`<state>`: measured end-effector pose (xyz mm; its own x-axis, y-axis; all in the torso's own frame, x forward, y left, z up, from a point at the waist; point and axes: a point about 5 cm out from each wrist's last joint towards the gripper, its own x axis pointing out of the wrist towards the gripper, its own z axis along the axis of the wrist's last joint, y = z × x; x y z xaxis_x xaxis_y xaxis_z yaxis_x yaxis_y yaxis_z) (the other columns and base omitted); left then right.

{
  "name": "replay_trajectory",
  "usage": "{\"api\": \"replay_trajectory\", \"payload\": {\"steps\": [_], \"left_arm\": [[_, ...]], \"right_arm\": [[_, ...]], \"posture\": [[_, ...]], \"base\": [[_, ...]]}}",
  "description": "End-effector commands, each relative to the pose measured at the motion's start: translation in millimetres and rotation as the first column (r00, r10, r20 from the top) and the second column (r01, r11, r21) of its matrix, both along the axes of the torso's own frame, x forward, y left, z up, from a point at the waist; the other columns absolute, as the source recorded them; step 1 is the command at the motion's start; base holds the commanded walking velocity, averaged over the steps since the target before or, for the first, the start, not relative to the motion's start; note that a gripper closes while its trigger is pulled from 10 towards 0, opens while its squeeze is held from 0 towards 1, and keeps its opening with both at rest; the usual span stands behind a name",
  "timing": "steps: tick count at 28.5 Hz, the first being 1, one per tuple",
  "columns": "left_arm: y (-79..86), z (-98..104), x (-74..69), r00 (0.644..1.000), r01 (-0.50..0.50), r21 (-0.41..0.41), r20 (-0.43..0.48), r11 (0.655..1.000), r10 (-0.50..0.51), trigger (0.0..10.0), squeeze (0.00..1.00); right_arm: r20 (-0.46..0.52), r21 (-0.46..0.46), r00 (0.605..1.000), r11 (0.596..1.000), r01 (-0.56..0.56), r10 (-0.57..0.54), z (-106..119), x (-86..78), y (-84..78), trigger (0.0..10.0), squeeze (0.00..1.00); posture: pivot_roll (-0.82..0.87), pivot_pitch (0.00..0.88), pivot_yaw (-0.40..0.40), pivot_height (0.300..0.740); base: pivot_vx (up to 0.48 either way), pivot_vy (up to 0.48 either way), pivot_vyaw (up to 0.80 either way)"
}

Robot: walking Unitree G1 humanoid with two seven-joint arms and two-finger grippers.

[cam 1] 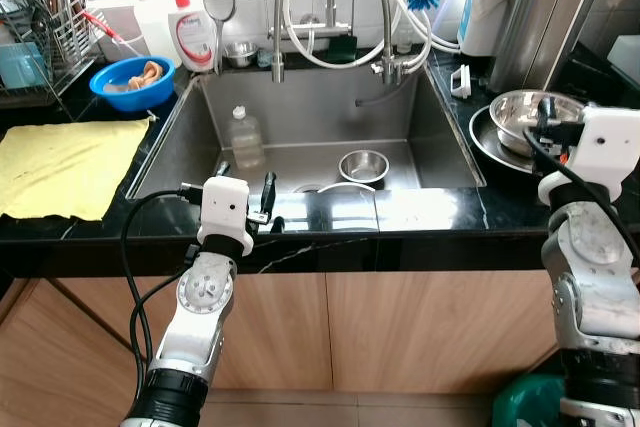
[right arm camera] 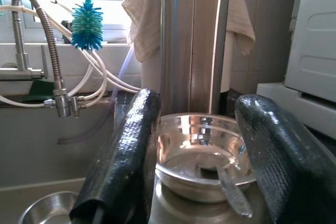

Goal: Kitchen organization

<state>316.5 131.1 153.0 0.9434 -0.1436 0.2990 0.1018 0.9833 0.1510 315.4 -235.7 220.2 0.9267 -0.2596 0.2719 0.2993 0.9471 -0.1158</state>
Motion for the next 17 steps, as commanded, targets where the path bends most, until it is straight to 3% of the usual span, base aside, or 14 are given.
{"api": "replay_trajectory", "payload": {"steps": [1,2,3,4,6,7,9,10,17], "left_arm": [[1.4,3,-0.1,1.0,0.003,0.005,0.008,1.0,-0.003,10.0,0.0],[1.2,2,-0.3,1.0,0.004,0.005,0.008,1.0,-0.004,10.0,0.0],[1.2,2,-0.3,1.0,0.004,0.005,0.008,1.0,-0.004,10.0,0.0],[1.0,2,-0.3,1.0,0.005,0.005,0.007,1.0,-0.005,10.0,0.0],[0.8,2,-0.6,1.0,0.006,0.006,0.006,1.0,-0.006,10.0,0.0],[0.7,2,-0.7,1.0,0.007,0.006,0.005,1.0,-0.007,10.0,0.0],[0.9,2,-0.5,1.0,0.006,0.005,0.005,1.0,-0.006,10.0,0.0],[1.0,2,-0.3,1.0,0.005,0.006,0.004,1.0,-0.005,10.0,0.0],[1.1,1,-1.1,1.0,0.002,0.006,0.0,1.0,-0.002,10.0,0.0]], "right_arm": [[0.008,-0.003,1.0,1.0,0.01,-0.01,3,-3.3,3.1,10.0,0.0],[0.01,0.005,1.0,1.0,0.022,-0.022,2,-4.9,3.0,10.0,0.56],[0.01,0.005,1.0,1.0,0.022,-0.022,2,-4.9,3.0,10.0,0.56],[0.012,0.006,1.0,1.0,0.027,-0.027,1,-6.0,2.9,10.0,1.0],[-0.004,0.01,1.0,1.0,0.024,-0.024,-1,-6.7,3.7,10.0,1.0],[-0.021,0.007,0.999,1.0,0.026,-0.026,-4,-6.7,3.8,10.0,0.54],[-0.033,0.001,0.999,0.999,0.039,-0.039,-5,-6.8,2.6,10.0,0.54],[-0.044,0.011,0.997,0.998,0.058,-0.058,-7,-6.8,-0.6,10.0,0.0],[-0.109,0.016,0.987,0.992,0.123,-0.121,-13,-4.8,-7.5,10.0,0.0]], "posture": [[-0.13,0.0,0.099,0.74],[-0.13,0.0,0.099,0.74],[-0.13,0.0,0.099,0.74],[-0.13,0.0,0.099,0.74],[-0.13,0.0,0.099,0.74],[-0.13,0.0,0.099,0.74],[-0.13,0.0,0.099,0.74],[-0.13,0.0,0.098,0.74],[-0.13,0.0,0.096,0.74]], "base": [[0.0,0.0,0.0],[0.0,0.0,0.0],[0.0,0.0,0.0],[0.0,0.0,0.0],[0.0,0.0,0.0],[0.0,0.0,0.0],[0.0,0.0,0.0],[0.0,0.0,0.0],[0.0,0.0,0.0]]}}
